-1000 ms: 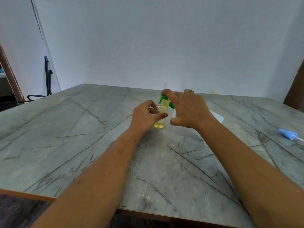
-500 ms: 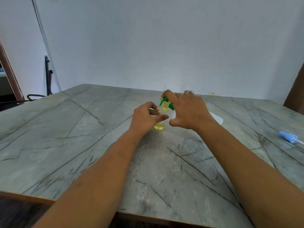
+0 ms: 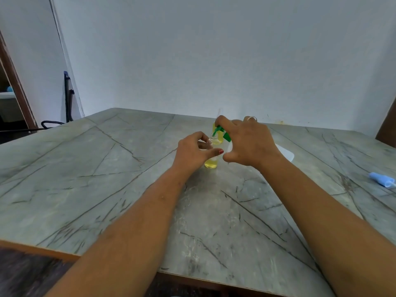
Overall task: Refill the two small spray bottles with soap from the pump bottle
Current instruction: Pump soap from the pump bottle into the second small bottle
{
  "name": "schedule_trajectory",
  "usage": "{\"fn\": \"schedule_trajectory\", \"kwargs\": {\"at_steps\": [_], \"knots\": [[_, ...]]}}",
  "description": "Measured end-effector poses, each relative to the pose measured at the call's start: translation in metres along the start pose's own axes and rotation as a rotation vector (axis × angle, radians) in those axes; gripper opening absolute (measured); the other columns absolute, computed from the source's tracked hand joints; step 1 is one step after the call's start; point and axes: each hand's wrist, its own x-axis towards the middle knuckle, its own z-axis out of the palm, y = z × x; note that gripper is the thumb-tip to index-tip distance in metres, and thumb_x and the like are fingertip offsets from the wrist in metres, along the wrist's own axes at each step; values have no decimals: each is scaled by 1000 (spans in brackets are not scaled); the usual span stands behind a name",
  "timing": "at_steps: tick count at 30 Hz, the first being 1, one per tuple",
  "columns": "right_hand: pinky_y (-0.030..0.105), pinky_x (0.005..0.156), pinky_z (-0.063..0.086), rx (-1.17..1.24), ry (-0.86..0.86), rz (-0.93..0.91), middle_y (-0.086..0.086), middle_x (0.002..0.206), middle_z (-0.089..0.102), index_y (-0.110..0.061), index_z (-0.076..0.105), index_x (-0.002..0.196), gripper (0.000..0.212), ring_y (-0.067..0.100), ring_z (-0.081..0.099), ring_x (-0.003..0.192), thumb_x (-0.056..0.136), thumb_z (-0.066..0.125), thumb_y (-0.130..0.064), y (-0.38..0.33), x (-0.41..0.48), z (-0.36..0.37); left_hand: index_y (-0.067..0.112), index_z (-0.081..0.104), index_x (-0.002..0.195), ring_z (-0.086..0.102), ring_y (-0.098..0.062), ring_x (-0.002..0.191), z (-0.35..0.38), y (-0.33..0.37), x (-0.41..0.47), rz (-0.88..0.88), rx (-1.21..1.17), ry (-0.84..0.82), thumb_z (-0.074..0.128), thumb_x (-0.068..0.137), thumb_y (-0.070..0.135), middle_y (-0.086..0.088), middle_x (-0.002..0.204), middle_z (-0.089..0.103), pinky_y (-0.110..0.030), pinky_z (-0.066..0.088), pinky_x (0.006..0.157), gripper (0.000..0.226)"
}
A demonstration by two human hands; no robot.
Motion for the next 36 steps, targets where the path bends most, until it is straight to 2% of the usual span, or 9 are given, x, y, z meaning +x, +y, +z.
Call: {"fn": "schedule_trajectory", "kwargs": {"at_steps": [3,7,10,16,24,31,36], "knots": [[27,59,43,-13,-10,-20,0,108,65,-35,28,123,74,22,53,88,65,71,-50,1,-1,2,27,54,86,61,-10,81,1,0,1,-22,-7,6,79,65,42,8,90,60,-20,53,67,37],[30,62,48,-20,-10,-38,-2,111,65,-39,20,133,83,27,55,94,66,68,-50,4,-2,3,25,54,90,60,-12,83,2,0,4,-53,-10,16,79,66,40,6,93,57,-30,56,75,38],[31,65,49,-10,-18,-49,-3,109,65,-43,20,137,84,27,56,94,67,66,-51,5,-1,4,25,54,88,60,-11,80,1,-1,5,-43,-25,14,79,66,39,7,91,58,-28,56,73,37],[27,61,42,17,-14,-43,-2,98,66,-41,30,125,74,24,55,86,63,70,-50,5,2,6,25,54,87,61,-12,82,0,0,4,-38,-27,6,80,65,39,6,91,60,-30,57,74,36],[31,67,49,-3,-5,-22,1,102,66,-36,35,120,65,26,56,91,67,70,-53,2,2,4,25,55,88,61,-7,79,0,1,1,-8,-18,-12,80,65,40,9,88,60,-17,51,64,37],[31,65,49,-18,-30,-35,-2,110,64,-38,28,129,76,26,56,96,66,70,-49,1,2,4,24,55,89,62,-13,83,0,0,3,-44,-28,8,79,66,39,5,91,60,-28,56,73,37],[31,65,49,7,-56,-36,-2,111,63,-39,24,132,81,26,55,96,65,69,-53,2,2,3,26,53,86,59,-7,75,-1,1,2,-49,-31,13,79,67,38,4,93,62,-21,53,66,34]]}}
